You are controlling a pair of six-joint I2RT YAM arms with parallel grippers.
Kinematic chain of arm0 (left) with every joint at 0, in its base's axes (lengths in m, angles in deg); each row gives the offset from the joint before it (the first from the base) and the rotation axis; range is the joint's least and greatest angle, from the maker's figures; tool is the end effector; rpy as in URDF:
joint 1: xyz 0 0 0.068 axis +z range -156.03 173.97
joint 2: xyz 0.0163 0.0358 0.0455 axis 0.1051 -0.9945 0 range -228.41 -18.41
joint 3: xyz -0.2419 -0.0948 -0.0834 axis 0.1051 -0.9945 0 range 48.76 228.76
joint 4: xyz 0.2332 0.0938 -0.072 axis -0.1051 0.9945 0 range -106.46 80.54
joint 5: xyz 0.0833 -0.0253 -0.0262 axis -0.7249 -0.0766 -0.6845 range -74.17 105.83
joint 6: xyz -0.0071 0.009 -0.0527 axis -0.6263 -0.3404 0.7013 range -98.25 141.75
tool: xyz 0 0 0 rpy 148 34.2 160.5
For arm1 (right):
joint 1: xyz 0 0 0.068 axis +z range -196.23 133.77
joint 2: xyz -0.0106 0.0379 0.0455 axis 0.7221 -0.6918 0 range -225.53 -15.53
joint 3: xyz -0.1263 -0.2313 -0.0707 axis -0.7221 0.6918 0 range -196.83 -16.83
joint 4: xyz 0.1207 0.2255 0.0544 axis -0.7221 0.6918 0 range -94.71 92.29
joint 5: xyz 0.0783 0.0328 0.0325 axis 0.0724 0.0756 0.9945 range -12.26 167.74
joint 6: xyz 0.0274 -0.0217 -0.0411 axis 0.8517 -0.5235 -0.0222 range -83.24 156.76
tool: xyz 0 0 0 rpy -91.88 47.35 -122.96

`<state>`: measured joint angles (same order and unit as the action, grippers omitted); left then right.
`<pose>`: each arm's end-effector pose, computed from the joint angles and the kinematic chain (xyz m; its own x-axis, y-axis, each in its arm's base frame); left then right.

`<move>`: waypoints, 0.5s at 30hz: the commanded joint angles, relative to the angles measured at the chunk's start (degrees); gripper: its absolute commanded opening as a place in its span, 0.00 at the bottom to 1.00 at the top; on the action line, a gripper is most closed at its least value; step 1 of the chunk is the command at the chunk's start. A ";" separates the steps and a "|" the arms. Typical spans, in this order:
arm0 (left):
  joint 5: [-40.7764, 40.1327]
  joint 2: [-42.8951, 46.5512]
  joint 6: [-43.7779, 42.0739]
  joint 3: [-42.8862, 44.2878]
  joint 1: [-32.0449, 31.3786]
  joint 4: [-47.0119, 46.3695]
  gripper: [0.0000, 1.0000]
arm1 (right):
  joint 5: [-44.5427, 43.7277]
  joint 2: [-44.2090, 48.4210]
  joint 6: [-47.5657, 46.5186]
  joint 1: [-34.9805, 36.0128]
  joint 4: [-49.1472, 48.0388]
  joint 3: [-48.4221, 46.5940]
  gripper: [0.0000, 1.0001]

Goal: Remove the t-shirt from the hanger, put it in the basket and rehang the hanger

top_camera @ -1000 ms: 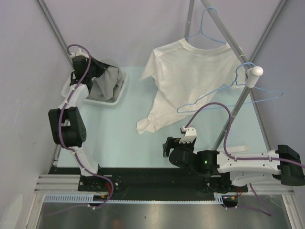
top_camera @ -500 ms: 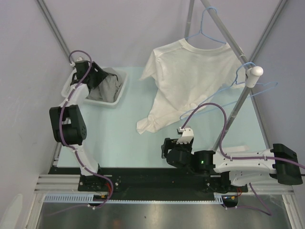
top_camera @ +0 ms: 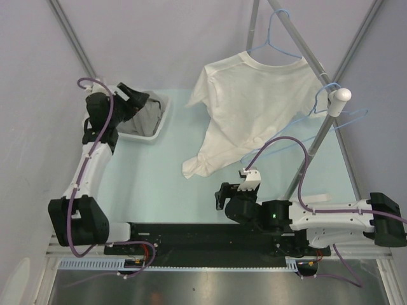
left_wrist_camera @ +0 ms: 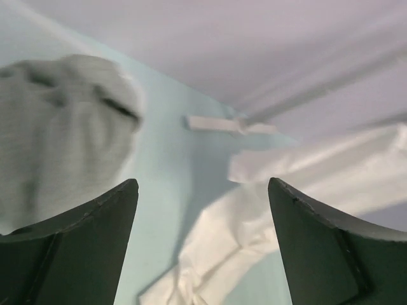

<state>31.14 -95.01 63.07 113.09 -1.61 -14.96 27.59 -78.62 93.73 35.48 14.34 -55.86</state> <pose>0.3159 0.0149 0.3512 -0.2980 -0.6617 -0.6880 -0.0203 0.7249 -0.6885 0.0586 0.2132 0.2376 -0.5176 0.1738 -0.8378 -0.2190 0.9196 0.3261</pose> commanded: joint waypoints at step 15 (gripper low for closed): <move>23.14 -26.27 -31.30 41.45 -20.51 -5.37 1.00 | -2.32 5.17 0.95 0.55 0.28 0.97 0.88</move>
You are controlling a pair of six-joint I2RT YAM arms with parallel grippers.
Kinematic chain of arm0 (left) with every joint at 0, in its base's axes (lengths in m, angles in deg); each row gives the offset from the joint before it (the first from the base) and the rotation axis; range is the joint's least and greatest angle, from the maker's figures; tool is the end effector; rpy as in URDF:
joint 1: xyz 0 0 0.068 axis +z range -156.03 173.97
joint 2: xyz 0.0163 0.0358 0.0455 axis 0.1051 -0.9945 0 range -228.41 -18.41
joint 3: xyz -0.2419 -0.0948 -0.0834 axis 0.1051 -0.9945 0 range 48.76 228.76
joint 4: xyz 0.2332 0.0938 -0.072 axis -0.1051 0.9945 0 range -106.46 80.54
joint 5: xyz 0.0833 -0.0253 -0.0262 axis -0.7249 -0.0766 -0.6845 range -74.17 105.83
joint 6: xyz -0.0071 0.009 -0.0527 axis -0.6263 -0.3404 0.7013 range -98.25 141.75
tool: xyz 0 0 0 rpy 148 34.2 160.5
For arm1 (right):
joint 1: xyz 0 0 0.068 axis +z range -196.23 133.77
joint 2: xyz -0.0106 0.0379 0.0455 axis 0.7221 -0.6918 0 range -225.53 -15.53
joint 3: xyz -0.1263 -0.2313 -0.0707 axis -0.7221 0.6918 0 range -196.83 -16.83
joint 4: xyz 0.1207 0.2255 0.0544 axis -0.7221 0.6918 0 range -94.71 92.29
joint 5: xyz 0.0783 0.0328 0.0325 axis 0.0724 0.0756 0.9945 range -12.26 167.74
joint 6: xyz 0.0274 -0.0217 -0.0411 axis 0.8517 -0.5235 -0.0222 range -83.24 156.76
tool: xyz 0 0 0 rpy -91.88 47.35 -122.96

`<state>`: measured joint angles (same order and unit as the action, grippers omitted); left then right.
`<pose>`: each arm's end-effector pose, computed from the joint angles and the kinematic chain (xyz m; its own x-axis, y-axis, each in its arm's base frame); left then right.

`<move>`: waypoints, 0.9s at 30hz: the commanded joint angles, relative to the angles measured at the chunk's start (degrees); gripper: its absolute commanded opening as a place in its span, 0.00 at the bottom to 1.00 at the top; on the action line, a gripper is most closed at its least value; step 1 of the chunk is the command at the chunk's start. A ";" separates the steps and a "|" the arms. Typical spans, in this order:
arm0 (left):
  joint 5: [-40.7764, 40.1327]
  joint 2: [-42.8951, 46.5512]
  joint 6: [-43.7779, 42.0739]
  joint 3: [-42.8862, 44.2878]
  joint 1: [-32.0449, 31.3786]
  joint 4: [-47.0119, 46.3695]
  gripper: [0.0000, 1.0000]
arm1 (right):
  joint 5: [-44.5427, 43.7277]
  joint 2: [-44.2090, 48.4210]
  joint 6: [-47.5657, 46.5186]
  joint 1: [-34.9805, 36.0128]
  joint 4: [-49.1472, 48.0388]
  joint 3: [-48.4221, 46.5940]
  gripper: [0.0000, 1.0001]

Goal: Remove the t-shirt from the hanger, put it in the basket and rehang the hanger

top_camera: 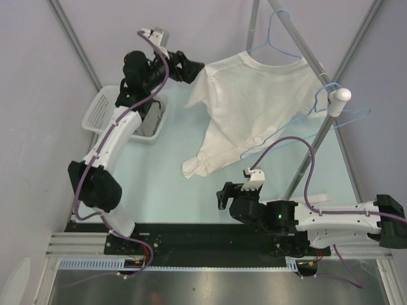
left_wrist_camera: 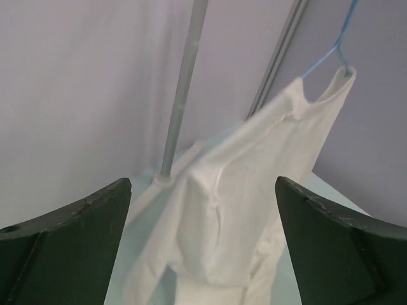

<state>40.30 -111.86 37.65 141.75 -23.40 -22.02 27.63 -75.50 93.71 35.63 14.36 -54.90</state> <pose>0.3652 -0.1298 0.4446 -0.1006 -0.2297 -0.9680 0.6634 0.7096 -0.2374 0.0568 0.2047 0.2428 -0.5140 0.2028 -0.8335 -0.2237 0.9063 0.3585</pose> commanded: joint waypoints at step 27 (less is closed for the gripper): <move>24.05 -18.11 -18.27 25.33 -8.64 19.71 0.45 | -3.15 3.45 1.50 0.40 1.94 0.45 0.88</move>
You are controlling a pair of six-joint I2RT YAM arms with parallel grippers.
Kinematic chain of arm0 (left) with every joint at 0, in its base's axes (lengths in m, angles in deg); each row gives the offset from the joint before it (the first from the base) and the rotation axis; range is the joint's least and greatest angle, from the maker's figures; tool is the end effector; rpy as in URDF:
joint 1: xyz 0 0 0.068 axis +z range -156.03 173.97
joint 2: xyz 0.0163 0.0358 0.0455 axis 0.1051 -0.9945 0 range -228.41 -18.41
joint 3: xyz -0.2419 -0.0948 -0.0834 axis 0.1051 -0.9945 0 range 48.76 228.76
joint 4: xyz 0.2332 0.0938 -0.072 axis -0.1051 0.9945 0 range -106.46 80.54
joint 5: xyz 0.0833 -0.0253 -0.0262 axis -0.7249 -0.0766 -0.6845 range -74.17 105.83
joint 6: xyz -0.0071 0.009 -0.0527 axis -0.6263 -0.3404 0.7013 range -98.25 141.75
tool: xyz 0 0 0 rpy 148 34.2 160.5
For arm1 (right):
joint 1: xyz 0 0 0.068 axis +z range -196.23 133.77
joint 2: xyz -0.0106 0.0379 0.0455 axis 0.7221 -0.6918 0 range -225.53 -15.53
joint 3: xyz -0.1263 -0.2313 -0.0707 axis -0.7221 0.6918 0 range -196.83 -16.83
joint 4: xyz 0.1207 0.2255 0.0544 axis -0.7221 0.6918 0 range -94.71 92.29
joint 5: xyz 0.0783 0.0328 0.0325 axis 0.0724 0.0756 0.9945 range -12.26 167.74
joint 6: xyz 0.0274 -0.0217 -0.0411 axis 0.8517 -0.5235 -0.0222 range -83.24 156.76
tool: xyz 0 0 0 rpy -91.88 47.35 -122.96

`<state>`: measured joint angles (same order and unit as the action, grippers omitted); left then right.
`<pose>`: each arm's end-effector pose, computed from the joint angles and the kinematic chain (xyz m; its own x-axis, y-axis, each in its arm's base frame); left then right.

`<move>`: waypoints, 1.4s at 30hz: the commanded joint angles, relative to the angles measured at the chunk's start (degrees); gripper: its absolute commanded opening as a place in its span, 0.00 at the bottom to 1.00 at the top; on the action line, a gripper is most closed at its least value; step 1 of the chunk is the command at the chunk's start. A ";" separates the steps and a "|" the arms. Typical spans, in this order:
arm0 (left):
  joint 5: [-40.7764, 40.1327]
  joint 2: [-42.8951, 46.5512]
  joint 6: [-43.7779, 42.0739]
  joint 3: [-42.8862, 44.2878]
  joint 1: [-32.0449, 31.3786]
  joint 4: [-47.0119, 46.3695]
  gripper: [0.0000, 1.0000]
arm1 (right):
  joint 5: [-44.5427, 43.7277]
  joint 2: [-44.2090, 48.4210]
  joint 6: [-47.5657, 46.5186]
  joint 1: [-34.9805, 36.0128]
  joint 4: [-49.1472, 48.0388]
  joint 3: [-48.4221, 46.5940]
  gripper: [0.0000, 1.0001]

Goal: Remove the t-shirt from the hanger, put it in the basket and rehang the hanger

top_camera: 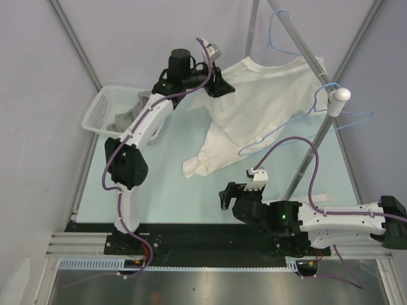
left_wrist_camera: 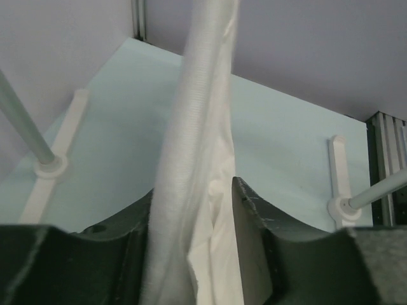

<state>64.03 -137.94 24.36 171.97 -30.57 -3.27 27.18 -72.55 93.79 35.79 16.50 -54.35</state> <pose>0.4321 -0.2265 0.4027 -0.1931 0.0549 -0.9796 0.9379 0.3037 -0.1678 0.0550 0.1948 0.2466 -0.5089 0.2089 -0.8351 -0.2222 0.9054 0.3618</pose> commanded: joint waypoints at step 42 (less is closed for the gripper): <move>-8.38 15.91 -3.57 -9.67 -10.35 12.03 0.63 | -3.22 -2.22 1.68 2.09 -0.38 -2.12 0.88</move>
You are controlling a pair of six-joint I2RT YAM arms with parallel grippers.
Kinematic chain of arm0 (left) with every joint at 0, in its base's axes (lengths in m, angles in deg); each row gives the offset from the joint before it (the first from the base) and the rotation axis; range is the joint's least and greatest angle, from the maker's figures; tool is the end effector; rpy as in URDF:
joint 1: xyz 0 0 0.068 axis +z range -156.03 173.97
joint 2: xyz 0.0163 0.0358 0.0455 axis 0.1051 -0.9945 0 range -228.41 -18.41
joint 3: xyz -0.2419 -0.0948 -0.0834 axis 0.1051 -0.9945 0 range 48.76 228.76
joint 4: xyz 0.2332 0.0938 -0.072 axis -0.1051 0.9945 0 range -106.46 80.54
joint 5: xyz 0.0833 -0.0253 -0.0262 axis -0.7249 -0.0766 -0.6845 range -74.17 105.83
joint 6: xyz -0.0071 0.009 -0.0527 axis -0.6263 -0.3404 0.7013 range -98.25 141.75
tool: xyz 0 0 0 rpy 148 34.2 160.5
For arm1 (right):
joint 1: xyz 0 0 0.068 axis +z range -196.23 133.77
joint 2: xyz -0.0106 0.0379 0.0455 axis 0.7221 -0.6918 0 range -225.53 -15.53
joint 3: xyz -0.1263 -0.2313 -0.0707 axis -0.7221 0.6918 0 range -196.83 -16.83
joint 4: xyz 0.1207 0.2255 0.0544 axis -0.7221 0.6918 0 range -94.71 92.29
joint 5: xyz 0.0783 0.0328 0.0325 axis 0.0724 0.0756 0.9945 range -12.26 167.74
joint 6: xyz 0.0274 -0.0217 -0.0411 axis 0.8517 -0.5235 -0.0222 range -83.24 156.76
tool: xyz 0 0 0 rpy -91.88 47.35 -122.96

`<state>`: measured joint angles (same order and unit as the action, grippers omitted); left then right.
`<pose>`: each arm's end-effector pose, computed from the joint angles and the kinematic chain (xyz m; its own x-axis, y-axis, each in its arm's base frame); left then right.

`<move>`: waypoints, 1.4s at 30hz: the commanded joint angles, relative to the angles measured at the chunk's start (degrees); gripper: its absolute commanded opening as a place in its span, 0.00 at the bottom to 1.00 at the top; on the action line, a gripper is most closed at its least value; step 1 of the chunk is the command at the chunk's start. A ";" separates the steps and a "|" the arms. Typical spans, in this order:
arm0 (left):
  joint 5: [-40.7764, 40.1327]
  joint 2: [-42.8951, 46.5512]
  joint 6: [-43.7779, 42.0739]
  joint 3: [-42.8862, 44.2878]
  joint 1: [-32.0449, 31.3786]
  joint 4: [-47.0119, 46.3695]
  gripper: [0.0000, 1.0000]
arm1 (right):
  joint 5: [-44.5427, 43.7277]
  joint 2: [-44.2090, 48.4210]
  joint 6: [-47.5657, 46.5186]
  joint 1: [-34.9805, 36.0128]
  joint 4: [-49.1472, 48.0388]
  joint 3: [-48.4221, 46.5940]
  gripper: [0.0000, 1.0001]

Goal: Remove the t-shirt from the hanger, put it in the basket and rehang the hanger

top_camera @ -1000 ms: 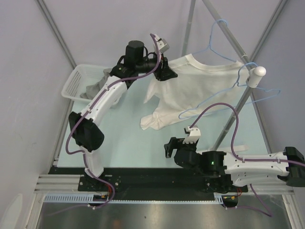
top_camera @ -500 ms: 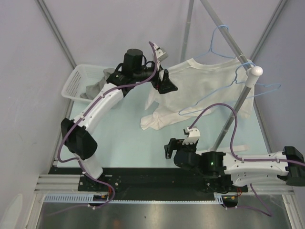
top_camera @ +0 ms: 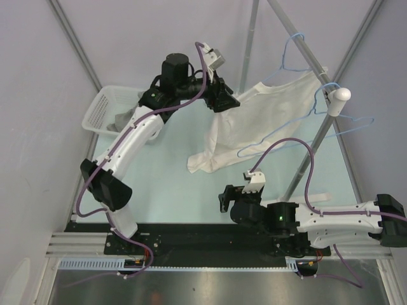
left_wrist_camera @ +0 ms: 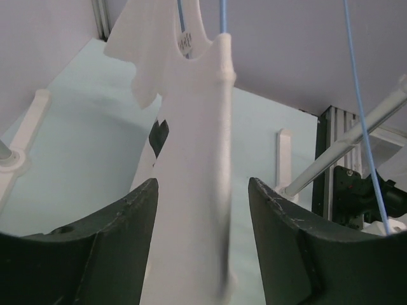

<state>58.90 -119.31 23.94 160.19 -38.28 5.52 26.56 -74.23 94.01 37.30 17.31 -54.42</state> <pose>0.3234 -0.2329 0.4567 -0.2042 0.0959 -0.9742 0.9488 0.2644 -0.1728 0.0504 0.1989 0.2409 -0.5116 0.1671 -0.8428 -0.2375 0.9152 0.3256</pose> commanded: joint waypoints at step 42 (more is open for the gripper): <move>-23.01 27.46 12.22 -13.47 5.60 6.50 0.00 | -3.84 -0.37 1.37 1.38 -2.68 -0.92 0.89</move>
<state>41.74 -104.80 32.58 157.68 -37.98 16.03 25.93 -74.67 95.59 38.37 17.66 -54.46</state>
